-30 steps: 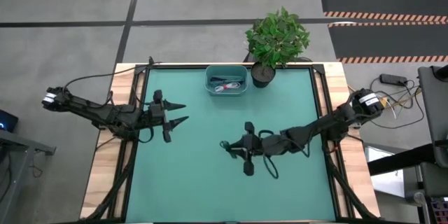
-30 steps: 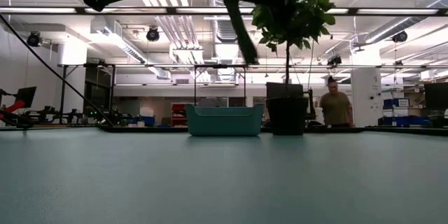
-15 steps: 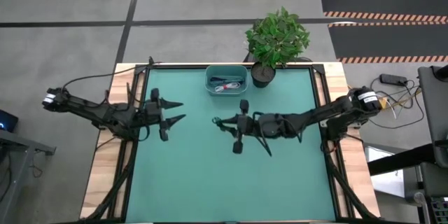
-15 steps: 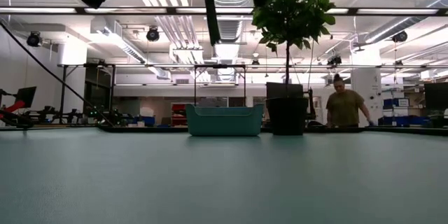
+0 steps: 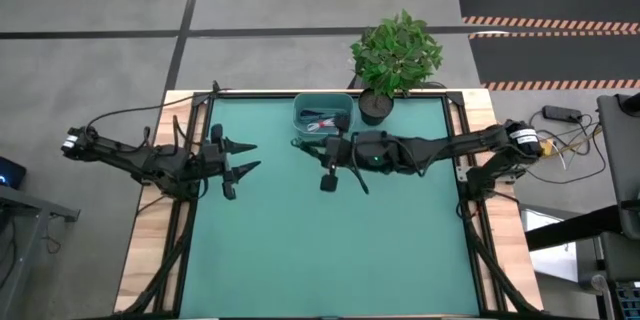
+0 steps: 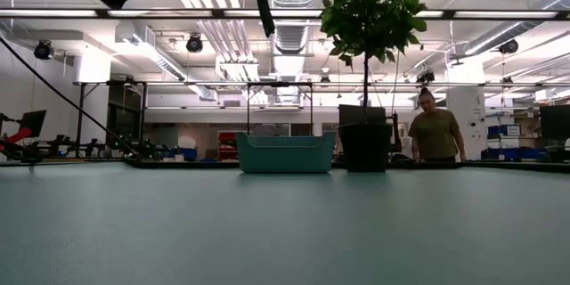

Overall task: Pick and place USB-C Cables
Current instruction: Put the green charger cable into the green bin

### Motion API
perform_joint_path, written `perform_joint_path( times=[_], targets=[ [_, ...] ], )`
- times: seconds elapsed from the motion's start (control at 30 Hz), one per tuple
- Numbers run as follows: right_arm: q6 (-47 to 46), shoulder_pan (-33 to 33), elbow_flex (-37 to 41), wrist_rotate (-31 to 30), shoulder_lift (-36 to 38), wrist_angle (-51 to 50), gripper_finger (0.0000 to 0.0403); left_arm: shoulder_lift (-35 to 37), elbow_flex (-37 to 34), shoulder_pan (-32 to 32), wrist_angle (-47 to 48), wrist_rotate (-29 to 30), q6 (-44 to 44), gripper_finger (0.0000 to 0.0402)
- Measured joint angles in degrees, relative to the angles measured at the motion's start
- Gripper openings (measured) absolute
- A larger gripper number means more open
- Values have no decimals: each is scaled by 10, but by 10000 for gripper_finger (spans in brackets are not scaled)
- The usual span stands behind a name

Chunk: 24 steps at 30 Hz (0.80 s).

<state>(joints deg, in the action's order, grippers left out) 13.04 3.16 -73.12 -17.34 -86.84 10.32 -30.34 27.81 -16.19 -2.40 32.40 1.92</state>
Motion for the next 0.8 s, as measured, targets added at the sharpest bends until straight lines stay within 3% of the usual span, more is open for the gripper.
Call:
perform_joint_path(
  times=[0.33,0.8],
  targets=[
    [32,-41,-130,27,-91,-116,38,6,0,0,0,0,5,185],
    [71,-106,-276,-22,-200,-295,38,53,-1,0,31,0,-1,185]
  ],
)
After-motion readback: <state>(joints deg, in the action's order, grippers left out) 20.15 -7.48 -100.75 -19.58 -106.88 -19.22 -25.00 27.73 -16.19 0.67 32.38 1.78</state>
